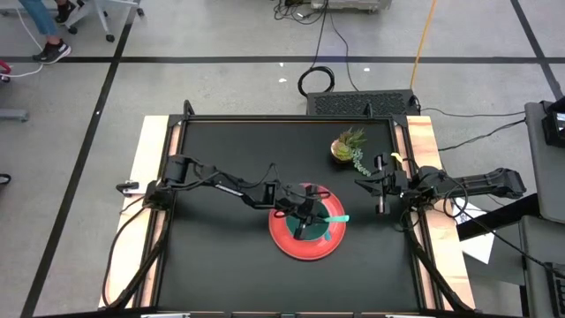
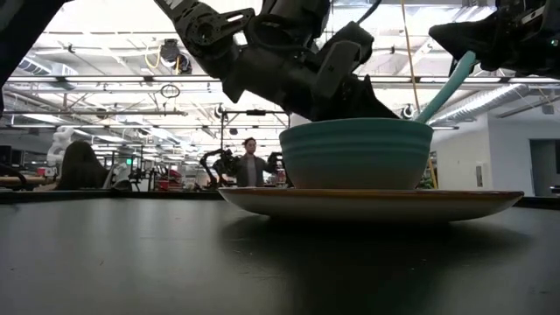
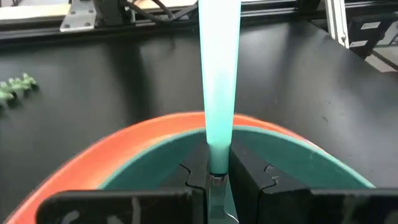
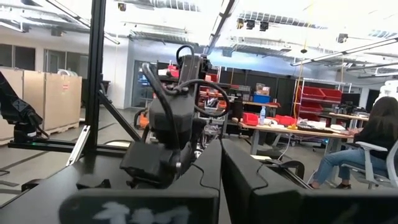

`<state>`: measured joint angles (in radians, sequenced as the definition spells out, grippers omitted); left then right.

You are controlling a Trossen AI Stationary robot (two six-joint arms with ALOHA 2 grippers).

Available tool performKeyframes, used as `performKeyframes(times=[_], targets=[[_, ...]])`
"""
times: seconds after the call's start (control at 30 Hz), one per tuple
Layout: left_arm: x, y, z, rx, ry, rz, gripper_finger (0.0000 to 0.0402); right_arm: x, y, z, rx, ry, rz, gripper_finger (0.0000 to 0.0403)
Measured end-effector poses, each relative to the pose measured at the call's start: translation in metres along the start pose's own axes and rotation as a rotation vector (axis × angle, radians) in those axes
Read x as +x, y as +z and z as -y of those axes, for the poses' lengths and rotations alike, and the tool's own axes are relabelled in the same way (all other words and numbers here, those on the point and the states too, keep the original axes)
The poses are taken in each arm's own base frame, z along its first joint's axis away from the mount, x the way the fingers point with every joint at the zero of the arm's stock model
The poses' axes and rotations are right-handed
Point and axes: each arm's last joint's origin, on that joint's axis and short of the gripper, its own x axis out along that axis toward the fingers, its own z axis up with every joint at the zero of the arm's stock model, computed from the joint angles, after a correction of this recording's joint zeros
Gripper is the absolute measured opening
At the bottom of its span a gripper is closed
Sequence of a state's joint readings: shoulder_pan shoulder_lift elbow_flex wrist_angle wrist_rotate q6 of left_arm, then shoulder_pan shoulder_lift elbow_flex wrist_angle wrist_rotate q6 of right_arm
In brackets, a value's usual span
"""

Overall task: Set table place
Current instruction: Put the blue spoon into the green bowl

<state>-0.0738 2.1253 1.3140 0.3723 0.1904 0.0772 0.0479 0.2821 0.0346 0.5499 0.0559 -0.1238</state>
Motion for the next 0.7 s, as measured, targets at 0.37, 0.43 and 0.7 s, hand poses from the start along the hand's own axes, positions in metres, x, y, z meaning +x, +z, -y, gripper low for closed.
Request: performKeyframes(times=[0.37,0.43,0.7], targets=[[0.007,-0.010,0.001,0.037,-0.025,-0.019,0.0038,0.000,0.000,0.000,0.000,-0.001,-0.001,0.0000],[0.009,-0.011,0.001,0.035,-0.028,-0.011,0.0038,0.000,0.000,0.000,0.000,-0.001,-0.001,0.0000],[0.009,-0.014,0.001,0.034,-0.030,-0.033,0.0038,0.000,0.000,0.000,0.000,-0.001,-0.001,0.0000]])
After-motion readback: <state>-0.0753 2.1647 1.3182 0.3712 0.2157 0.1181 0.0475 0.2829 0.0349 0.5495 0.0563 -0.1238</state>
